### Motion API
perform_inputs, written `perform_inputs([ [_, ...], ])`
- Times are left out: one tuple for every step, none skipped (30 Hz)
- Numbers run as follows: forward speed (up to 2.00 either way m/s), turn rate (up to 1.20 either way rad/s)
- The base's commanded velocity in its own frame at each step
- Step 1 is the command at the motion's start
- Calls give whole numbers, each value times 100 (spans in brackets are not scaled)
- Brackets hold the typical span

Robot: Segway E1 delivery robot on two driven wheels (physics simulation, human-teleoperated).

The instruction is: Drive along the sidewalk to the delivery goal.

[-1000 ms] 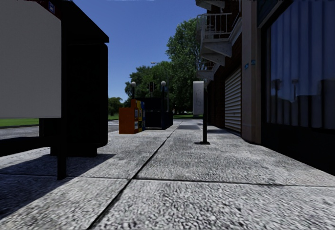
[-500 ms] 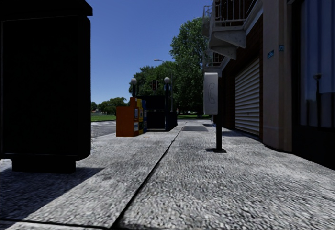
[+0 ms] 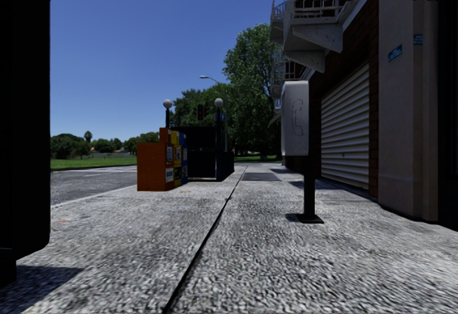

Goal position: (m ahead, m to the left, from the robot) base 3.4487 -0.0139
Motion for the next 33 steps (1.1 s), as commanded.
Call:
perform_inputs([
  [144,0],
  [143,0],
  [143,0],
  [142,0],
  [142,0],
  [140,0],
  [140,0],
  [140,0],
  [140,0],
  [137,0],
  [130,0],
  [130,0],
  [124,-2],
  [122,-5],
  [122,-5],
  [122,-12],
  [122,-18],
  [122,-18],
  [121,-20],
  [121,-14],
  [121,0],
  [121,0],
  [121,0],
  [121,0],
  [121,0],
  [119,0],
  [109,0],
  [102,0],
  [102,0],
  [100,-20],
  [99,-27],
  [99,-27],
  [98,-35],
])
